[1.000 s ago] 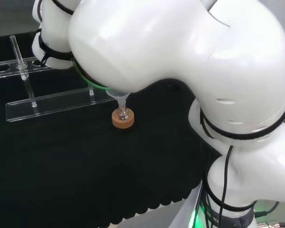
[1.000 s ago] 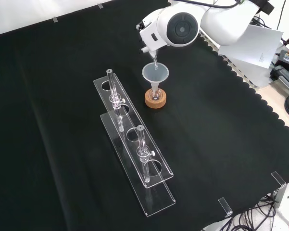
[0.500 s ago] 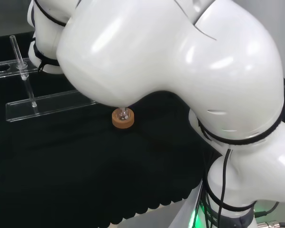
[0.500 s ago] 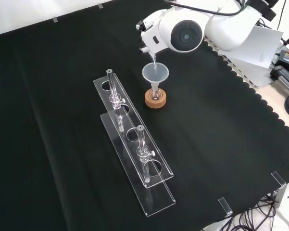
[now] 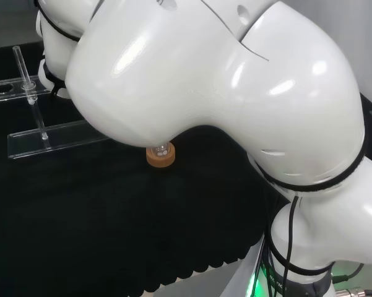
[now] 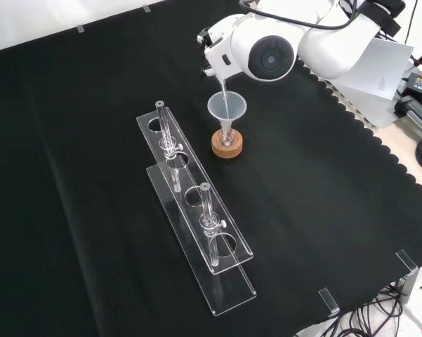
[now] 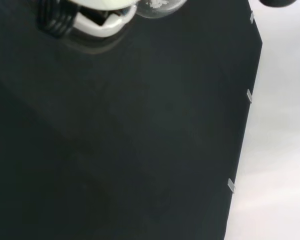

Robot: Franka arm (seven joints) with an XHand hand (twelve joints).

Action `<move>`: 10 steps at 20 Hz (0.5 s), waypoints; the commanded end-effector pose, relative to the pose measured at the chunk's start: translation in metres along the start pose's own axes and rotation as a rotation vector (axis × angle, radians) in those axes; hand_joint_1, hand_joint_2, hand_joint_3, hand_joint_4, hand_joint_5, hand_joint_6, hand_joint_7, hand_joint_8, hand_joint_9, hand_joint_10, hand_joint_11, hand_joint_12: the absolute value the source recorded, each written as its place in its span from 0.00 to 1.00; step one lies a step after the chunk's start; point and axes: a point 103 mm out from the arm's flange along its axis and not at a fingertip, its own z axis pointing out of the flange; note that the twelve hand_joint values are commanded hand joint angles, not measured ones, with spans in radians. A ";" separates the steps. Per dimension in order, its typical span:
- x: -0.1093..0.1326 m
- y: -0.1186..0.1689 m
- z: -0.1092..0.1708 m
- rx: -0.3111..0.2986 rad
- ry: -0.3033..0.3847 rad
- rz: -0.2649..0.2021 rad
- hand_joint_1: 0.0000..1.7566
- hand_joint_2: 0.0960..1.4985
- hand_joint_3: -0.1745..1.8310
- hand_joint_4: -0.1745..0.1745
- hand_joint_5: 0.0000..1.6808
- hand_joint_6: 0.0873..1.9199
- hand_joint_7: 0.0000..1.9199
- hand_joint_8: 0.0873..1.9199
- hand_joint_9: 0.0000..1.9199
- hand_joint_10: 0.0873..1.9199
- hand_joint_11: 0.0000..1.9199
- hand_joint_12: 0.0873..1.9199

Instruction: Pour all the NaCl from the weighing funnel into the round-bottom flask.

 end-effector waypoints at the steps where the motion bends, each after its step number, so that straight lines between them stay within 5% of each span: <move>1: -0.001 0.001 0.002 0.005 -0.041 0.003 0.64 0.47 0.30 1.00 0.80 0.19 0.78 0.06 0.86 0.00 0.74 0.29; 10: -0.004 0.001 -0.002 -0.003 -0.115 0.015 0.64 0.47 0.30 1.00 0.80 0.20 0.77 0.06 0.86 0.00 0.74 0.29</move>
